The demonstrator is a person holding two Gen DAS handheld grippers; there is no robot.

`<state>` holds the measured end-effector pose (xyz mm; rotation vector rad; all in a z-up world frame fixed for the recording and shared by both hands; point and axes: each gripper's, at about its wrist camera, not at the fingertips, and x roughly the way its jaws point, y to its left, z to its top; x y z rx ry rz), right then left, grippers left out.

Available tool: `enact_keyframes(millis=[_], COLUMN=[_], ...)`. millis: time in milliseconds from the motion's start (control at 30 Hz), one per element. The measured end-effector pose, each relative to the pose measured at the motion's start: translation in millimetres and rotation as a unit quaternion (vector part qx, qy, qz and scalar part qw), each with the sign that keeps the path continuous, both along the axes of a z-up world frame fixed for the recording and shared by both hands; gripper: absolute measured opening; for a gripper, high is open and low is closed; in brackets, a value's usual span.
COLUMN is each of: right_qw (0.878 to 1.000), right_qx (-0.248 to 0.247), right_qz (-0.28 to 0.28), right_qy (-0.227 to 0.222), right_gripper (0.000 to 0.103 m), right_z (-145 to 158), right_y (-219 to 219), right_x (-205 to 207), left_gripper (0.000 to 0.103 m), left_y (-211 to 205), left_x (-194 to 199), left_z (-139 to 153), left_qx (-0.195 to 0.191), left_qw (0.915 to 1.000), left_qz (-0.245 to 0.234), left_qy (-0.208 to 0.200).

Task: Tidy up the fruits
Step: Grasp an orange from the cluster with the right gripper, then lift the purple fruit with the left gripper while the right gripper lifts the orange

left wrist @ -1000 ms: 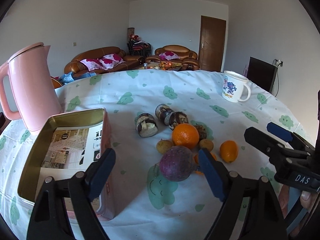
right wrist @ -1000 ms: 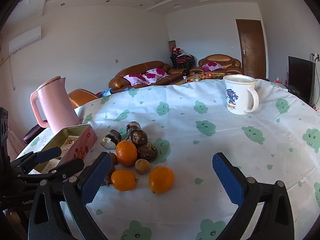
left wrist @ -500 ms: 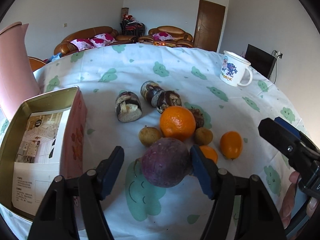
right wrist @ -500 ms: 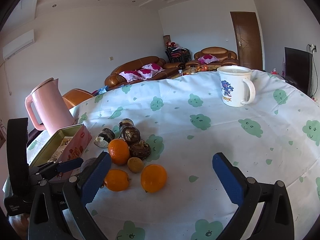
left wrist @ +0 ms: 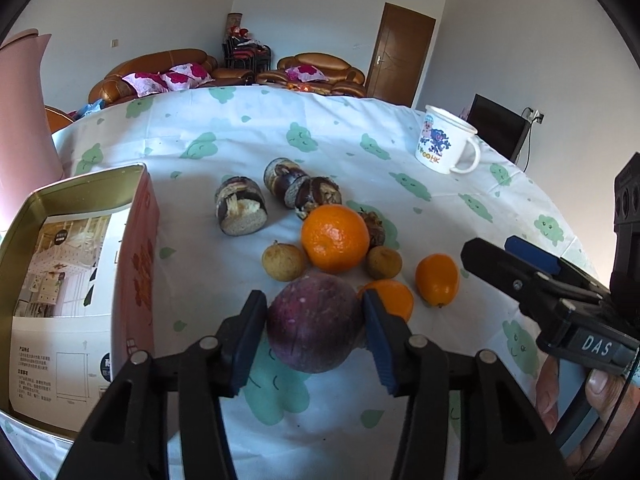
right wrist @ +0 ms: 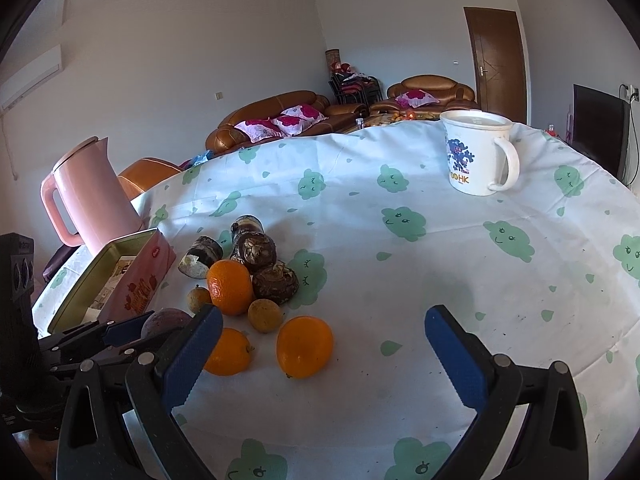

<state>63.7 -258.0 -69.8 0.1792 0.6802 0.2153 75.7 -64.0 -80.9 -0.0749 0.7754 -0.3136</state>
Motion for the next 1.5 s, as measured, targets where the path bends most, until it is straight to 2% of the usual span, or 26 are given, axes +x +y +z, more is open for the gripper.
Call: enact_keyframes(millis=[133, 367, 533, 600, 667, 700, 833, 900, 1500], right_qw=[1.0, 0.999, 0.998, 0.996, 0.995, 0.994, 0.994, 0.994, 0.998], right_qx=[-0.005, -0.015, -0.012, -0.008, -0.002, 0.001, -0.002, 0.0, 0.005], right_qz=[0.005, 0.012, 0.027, 0.036, 0.041, 0.041, 0.04, 0.049, 0.056], right_qy=[0.007, 0.026, 0.06, 0.078, 0.096, 0.103, 0.103, 0.102, 0.016], right_gripper=[0.102, 0.102, 0.101, 0.093, 0.069, 0.062, 0.057, 0.039, 0.038], right_z=[-1, -6, -16, -20, -26, -28, -28, -28, -3], right_y=[3, 7, 10, 11, 11, 10, 11, 13, 12], right_x=[2, 10, 20, 25, 29, 31, 31, 31, 7], left_gripper=[0.051, 0.053, 0.052, 0.051, 0.051, 0.051, 0.051, 0.051, 0.051], left_y=[8, 9, 10, 11, 14, 15, 20, 22, 25], left_x=[-2, 2, 2, 2, 1, 0, -4, -6, -25], left_z=[1, -2, -3, -3, -3, -2, 2, 4, 18], left_qx=[-0.001, 0.021, 0.022, 0.018, 0.01, 0.007, -0.007, -0.011, 0.0], left_qw=[0.9998, 0.9994, 0.9994, 0.9995, 0.9996, 0.9996, 0.9992, 0.9989, 0.9935], left_qz=[0.017, 0.029, 0.027, 0.027, 0.027, 0.028, 0.033, 0.036, 0.064], left_qy=[-0.005, 0.0, -0.001, -0.001, -0.003, -0.005, -0.02, -0.028, -0.095])
